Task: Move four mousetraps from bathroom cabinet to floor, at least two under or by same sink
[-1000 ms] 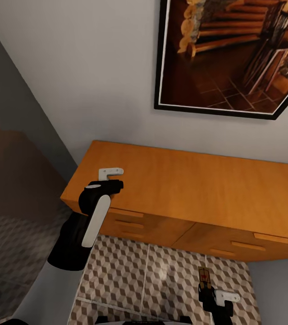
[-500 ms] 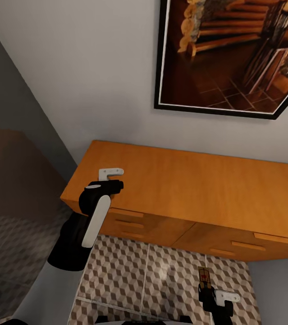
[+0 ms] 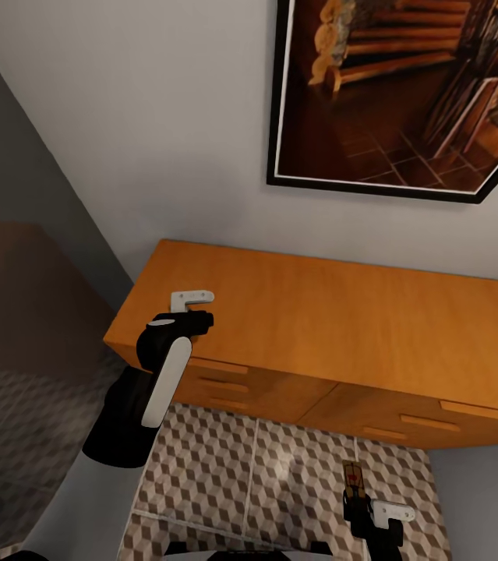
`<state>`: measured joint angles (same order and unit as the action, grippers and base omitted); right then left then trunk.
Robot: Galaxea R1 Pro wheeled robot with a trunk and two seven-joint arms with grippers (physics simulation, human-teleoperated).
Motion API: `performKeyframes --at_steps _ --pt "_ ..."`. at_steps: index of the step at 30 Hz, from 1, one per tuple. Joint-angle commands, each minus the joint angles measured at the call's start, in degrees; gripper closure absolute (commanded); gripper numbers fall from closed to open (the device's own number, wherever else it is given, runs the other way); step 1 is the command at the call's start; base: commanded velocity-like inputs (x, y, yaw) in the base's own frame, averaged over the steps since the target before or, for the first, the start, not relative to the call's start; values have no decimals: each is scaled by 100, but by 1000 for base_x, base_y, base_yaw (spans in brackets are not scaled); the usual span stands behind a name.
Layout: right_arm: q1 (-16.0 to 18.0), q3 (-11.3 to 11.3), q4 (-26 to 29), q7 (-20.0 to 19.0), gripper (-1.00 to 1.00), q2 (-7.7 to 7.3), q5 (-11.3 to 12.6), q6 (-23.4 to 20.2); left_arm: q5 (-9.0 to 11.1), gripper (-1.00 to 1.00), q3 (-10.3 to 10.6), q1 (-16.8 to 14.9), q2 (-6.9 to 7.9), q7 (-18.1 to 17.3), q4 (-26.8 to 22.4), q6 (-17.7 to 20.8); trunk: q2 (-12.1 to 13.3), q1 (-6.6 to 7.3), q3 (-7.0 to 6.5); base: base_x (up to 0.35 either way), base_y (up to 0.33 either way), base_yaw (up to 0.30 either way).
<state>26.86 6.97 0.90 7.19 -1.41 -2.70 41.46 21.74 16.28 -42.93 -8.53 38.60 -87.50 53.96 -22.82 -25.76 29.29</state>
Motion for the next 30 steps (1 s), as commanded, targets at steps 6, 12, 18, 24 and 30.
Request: performKeyframes --at_steps 6,12,18,24,30 --pt "4 33 -3 10 100 0 -20 20 58 -100 6 -5 0 60 -2 14 -9 -3 35 0 0 0" --pt "4 33 -6 10 100 0 -20 20 58 -100 6 -5 0 60 -1 13 -9 -3 62 0 0 0" --pt "4 33 -5 10 100 0 -20 20 58 -100 6 -5 0 60 5 12 -9 -3 89 0 0 0" --pt "4 33 -3 10 100 0 -20 20 58 -100 6 1 0 60 29 13 -9 -3 116 0 0 0" --pt "4 33 -3 10 100 0 -20 20 58 -100 6 8 0 60 31 13 -9 -3 143 0 0 0"
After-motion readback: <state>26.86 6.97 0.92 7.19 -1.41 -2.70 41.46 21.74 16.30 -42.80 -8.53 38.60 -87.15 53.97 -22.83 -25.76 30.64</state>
